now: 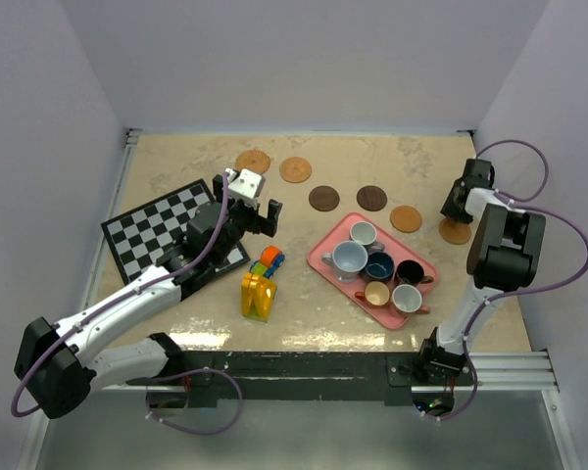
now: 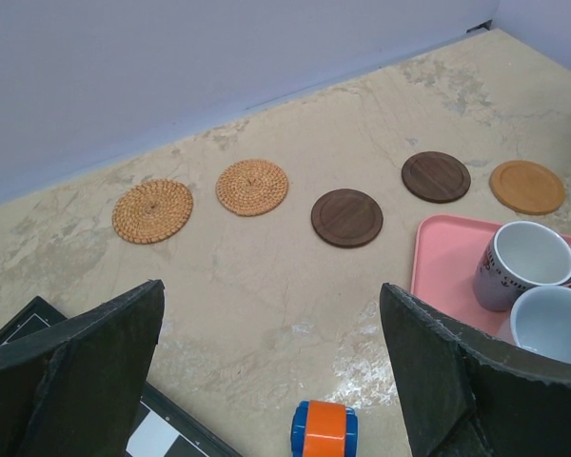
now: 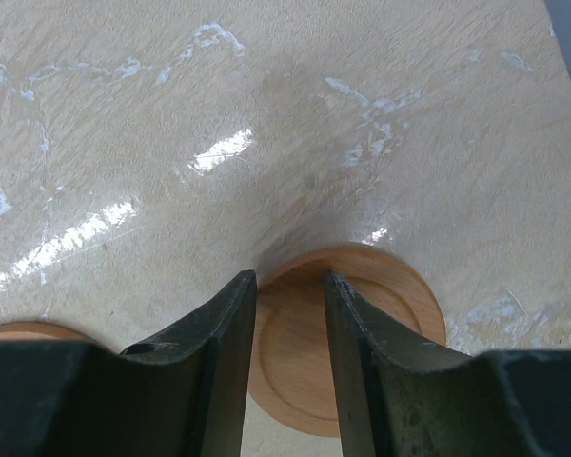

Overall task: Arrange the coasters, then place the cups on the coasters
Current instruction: Move the coaster to the center of the board.

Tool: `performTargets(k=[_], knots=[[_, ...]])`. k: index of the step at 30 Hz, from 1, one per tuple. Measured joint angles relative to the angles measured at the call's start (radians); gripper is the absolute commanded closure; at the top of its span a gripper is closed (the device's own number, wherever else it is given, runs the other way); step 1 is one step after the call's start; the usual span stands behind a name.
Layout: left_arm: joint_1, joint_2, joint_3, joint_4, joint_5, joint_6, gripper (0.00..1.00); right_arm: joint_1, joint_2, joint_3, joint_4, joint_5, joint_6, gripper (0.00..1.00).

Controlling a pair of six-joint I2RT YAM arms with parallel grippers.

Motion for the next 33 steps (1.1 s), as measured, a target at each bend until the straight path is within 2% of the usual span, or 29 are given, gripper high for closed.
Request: performTargets(k=[33], knots=[[-0.003,-0.001,0.000,0.000,0.001,0.000,0.00,0.000,-0.135,-0.177,0.006,0.034,0.027,0.65]])
